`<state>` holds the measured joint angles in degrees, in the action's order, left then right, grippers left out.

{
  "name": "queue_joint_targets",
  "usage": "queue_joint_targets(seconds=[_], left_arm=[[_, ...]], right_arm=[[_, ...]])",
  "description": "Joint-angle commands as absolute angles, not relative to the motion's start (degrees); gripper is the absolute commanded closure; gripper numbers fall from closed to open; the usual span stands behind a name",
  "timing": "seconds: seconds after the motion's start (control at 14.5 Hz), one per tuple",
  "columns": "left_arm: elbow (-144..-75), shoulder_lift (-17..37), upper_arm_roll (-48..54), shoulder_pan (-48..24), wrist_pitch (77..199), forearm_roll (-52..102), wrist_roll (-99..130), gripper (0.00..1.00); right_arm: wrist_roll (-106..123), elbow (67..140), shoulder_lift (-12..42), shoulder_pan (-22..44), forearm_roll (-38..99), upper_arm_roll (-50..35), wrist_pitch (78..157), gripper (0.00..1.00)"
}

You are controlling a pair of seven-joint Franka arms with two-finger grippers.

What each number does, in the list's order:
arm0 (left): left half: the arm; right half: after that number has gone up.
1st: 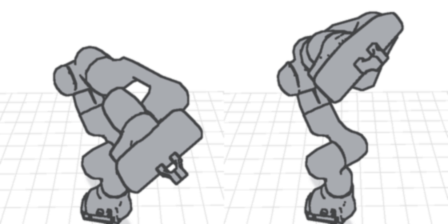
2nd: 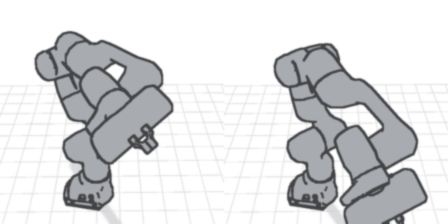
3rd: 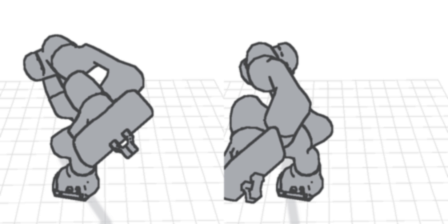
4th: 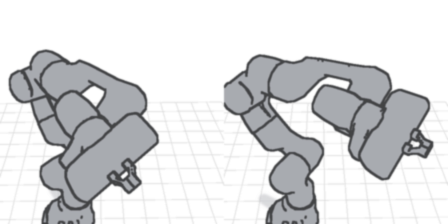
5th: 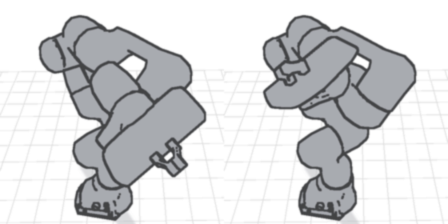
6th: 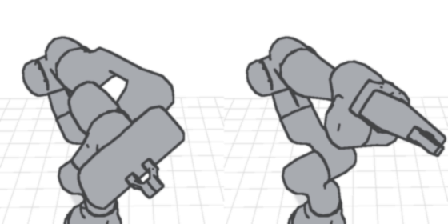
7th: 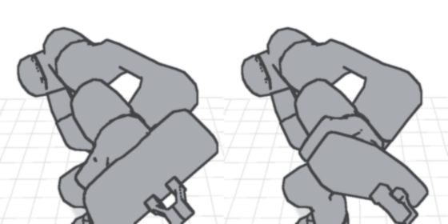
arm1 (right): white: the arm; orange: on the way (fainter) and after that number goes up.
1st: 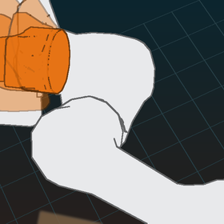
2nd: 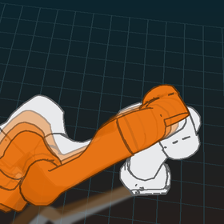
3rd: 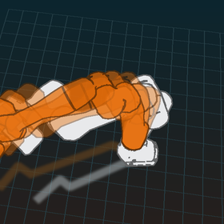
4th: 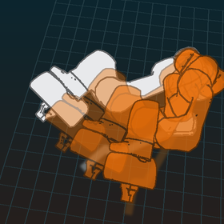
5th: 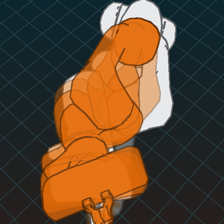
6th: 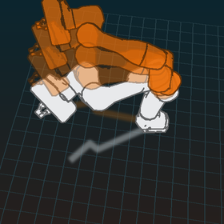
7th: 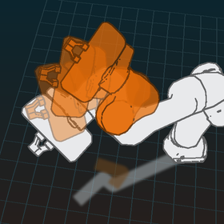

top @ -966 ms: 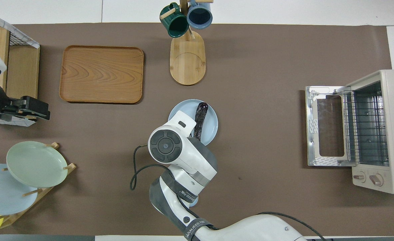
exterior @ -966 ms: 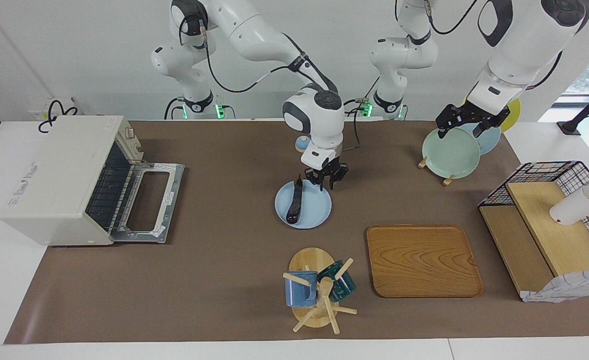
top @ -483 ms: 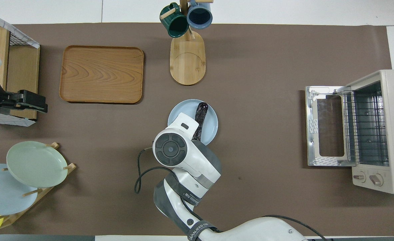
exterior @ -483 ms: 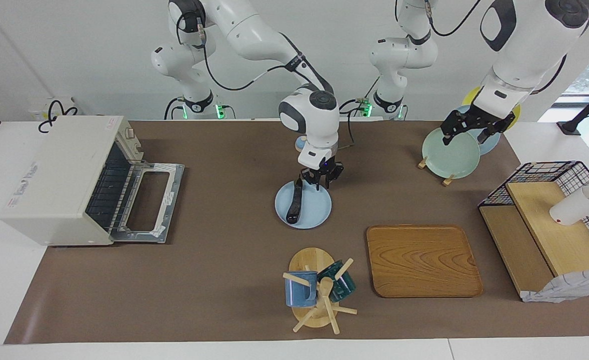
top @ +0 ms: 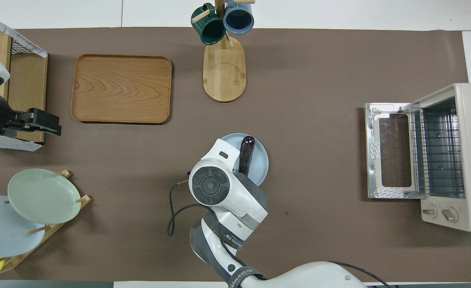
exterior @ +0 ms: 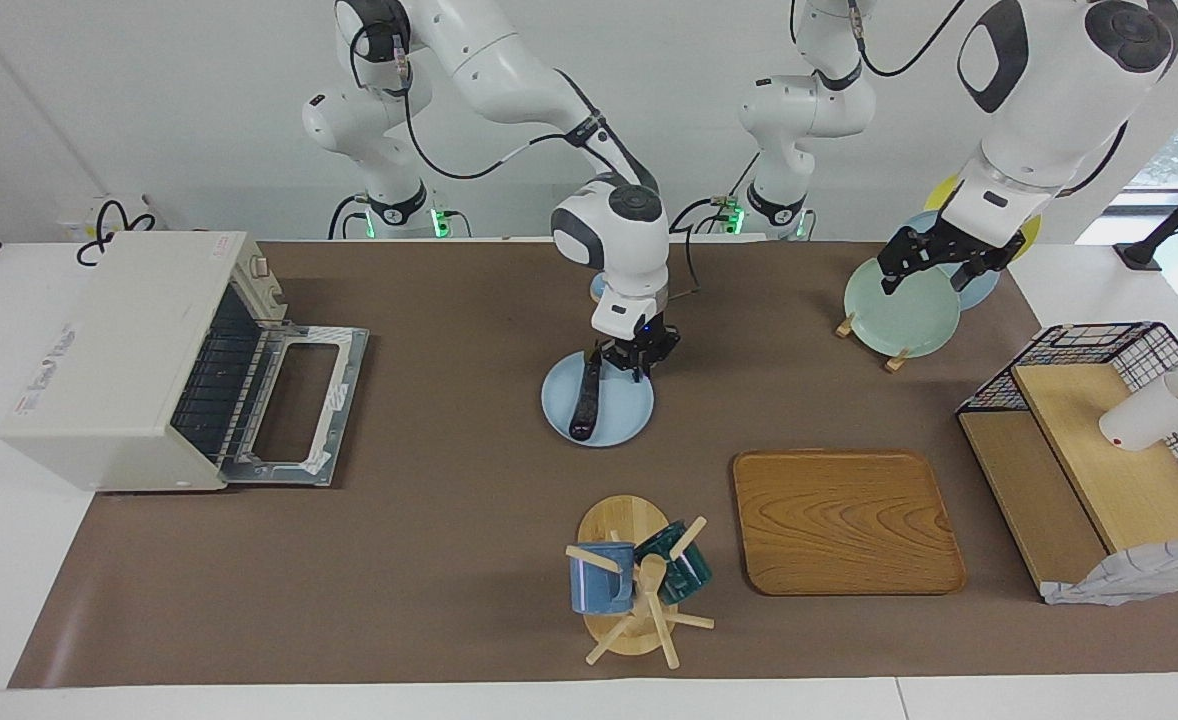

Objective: Put eggplant into oven
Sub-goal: 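Grasp the eggplant on the plate with the right gripper and lift it, then carry the eggplant with the right gripper into the open oven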

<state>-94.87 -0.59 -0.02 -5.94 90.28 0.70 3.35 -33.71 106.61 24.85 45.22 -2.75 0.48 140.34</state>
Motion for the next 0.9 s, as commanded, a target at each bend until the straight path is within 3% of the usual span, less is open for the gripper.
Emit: queue_joint_targets(seconds=[0.0, 0.21, 0.34, 0.62, 0.83], left_arm=[[-94.5, -0.7, 1.5, -4.5, 89.5, -0.1, 3.3, 0.00], [-94.6, -0.8, 1.5, -4.2, 89.4, -0.1, 3.1, 0.00], [-94.7, -1.4, 1.6, -3.5, 89.6, -0.1, 2.9, 0.00], [-95.1, -1.6, 1.5, -3.9, 89.8, -0.1, 3.5, 0.00], [-95.1, -1.7, 1.4, -3.7, 90.0, -0.1, 3.4, 0.00]], right_arm=[[-32.6, 107.0, 23.6, 44.8, -8.8, 0.3, 136.3, 1.00], [-32.3, 102.0, 23.3, 44.2, -15.8, 0.5, 123.6, 1.00], [-31.6, 102.7, 19.9, 41.0, -16.6, 0.7, 120.2, 1.00], [-15.9, 112.7, 7.2, 29.6, -16.5, 0.5, 117.1, 1.00], [-13.1, 120.0, 0.0, 24.5, -16.5, 0.6, 113.9, 1.00]])
